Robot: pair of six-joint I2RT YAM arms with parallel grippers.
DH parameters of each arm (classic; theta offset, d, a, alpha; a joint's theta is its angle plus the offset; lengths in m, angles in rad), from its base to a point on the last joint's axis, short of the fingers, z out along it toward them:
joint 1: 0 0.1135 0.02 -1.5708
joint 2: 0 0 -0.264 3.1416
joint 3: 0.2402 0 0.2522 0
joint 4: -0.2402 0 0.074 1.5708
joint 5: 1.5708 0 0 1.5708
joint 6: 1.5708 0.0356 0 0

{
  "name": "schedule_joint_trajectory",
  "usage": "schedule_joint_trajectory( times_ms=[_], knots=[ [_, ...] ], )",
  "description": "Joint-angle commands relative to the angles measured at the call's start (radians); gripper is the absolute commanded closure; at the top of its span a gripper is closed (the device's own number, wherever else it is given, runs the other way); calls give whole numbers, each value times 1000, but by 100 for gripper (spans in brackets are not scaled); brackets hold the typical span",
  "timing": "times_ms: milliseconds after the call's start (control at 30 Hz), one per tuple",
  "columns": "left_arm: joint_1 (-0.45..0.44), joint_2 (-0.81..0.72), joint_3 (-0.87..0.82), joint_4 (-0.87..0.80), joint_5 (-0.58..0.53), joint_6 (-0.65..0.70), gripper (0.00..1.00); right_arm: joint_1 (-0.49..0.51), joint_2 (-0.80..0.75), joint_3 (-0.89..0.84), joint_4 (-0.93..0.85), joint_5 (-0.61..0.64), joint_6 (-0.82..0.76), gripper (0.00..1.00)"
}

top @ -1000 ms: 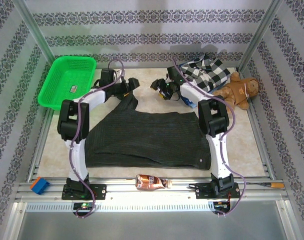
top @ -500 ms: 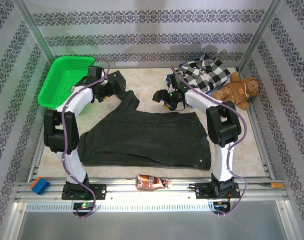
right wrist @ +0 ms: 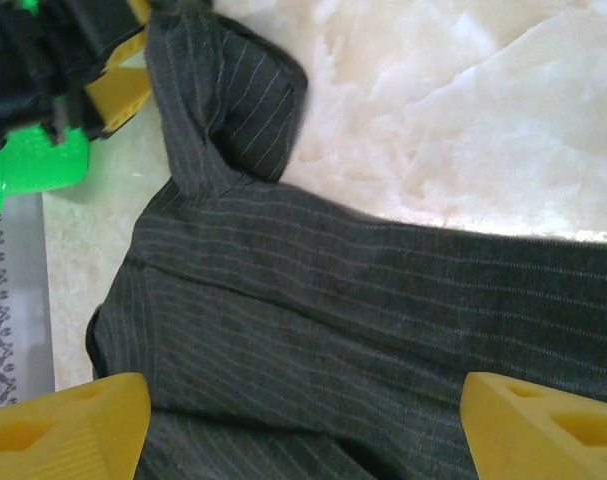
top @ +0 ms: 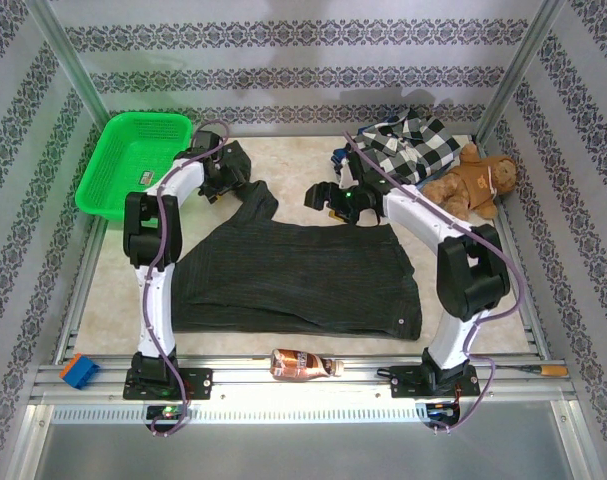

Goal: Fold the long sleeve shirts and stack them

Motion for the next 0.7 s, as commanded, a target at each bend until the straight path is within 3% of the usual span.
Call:
schedule_joint_trajectory(
  times_ms=[0, 133, 233, 300, 467, 667],
  knots=[
    [1, 42, 85, -9, -8, -42, 37, 22, -61, -45, -12, -31, -28, 19],
    [-9, 112, 172, -6, 29, -43, 45, 34, -83, -72, 0, -44, -25, 19],
    [-13, 167, 256, -46, 36, -38, 58, 42, -78, -76, 4, -66, -22, 19],
    [-13, 187, 305, -98, 17, -25, 72, 48, -75, -72, 5, -77, -26, 19],
    [-4, 102, 294, -199, -139, 39, 89, 55, -75, -68, 2, -88, -35, 19],
    [-11, -39, 285, -286, -362, 171, 96, 45, -77, -77, -6, -102, -52, 19]
  ],
)
